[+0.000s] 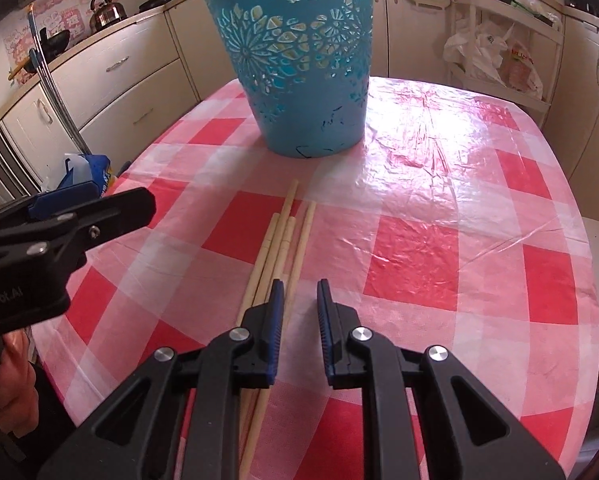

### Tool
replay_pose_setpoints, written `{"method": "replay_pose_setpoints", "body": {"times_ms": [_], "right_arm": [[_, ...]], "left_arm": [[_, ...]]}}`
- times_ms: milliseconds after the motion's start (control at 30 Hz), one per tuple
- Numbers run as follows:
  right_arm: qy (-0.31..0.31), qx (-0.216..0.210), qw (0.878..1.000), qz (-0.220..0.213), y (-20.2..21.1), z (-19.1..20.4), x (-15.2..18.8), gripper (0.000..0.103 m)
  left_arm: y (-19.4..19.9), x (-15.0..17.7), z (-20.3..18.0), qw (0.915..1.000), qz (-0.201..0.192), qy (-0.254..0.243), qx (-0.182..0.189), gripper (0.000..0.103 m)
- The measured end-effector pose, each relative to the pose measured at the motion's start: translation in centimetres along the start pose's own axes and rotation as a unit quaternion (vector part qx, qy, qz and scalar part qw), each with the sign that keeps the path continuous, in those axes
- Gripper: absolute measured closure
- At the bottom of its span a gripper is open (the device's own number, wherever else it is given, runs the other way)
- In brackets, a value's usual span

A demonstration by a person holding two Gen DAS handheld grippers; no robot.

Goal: Organize utensils
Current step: 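Close the right gripper on a chopstick while the left gripper grasps another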

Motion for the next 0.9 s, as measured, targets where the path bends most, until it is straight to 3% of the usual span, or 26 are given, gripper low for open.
{"method": "replay_pose_setpoints", "body": {"times_ms": [100,267,467,733,900], "right_arm": [[0.027,0.026,0.999,0.003,-0.3,0.4,-0.1,0.088],[0.005,0.043,0.999,0.010,0.0,-1.3,-0.2,0.093],[-0.030,0.045,0.998,0.011,0.7,-3.9,0.0,0.095],[-0.038,0.036,0.999,0.012,0.8,-4.1,0.1,0.095],[-0.043,0.029,0.999,0.013,0.8,-4.1,0.0,0.095]], "left_arm": [[-0.3,0.3,-0.5,0.9999,0.006,-0.011,0.002,0.026],[-1.1,1.0,-2.6,0.9990,0.014,-0.042,0.013,0.026],[-2.4,1.6,-4.5,0.9974,0.029,-0.063,0.020,0.026],[-4.2,2.8,-5.0,0.9956,0.065,-0.063,0.023,0.028],[-4.3,3.0,-5.4,0.9945,0.066,-0.080,0.017,0.030]]}}
Point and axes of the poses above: each gripper's, at about its wrist camera, not at the fingertips, and y roughly against the way its jaws point, z to its left, x to its underside, the point moved 7 cm from there along -y, roughly the way its jaws point, and after that the axes turned 3 degrees about -x, right-handed, at the moved point
